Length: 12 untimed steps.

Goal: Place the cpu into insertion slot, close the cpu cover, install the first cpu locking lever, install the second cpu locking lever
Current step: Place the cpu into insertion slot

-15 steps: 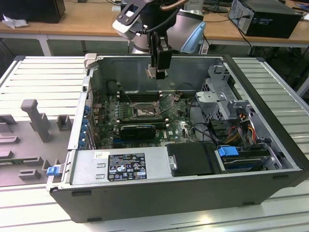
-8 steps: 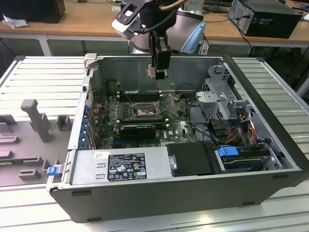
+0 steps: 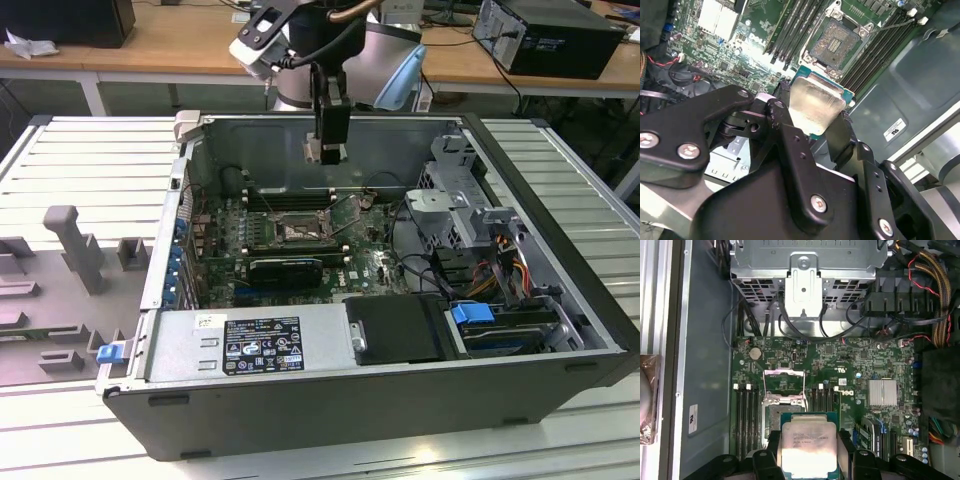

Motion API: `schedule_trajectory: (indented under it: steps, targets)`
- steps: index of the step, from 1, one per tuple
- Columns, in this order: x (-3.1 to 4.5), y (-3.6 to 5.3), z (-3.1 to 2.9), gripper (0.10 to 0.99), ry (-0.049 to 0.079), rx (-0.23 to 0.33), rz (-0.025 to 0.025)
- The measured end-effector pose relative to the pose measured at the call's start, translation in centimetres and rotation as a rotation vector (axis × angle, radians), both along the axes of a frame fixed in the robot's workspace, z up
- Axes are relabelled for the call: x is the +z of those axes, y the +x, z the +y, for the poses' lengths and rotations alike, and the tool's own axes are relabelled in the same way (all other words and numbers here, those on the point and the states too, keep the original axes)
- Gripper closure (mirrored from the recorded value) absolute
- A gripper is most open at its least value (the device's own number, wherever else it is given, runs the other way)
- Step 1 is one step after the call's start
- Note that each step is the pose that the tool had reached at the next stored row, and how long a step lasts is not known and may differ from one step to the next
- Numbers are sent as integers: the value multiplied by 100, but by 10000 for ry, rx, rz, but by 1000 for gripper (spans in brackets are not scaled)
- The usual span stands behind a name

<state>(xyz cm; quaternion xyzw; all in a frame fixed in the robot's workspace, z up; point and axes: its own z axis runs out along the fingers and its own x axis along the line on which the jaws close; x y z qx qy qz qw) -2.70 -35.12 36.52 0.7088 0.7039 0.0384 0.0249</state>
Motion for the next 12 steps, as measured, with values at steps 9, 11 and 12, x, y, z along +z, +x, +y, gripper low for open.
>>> schedule_trajectory:
  steps: [9, 11, 12]
  targets:
    - [-53, -16, 1, 557, -4, -586, 0]
    - [-88, -17, 1, 557, -3, -308, 0]
    - [-111, -19, 1, 557, -1, -105, 0]
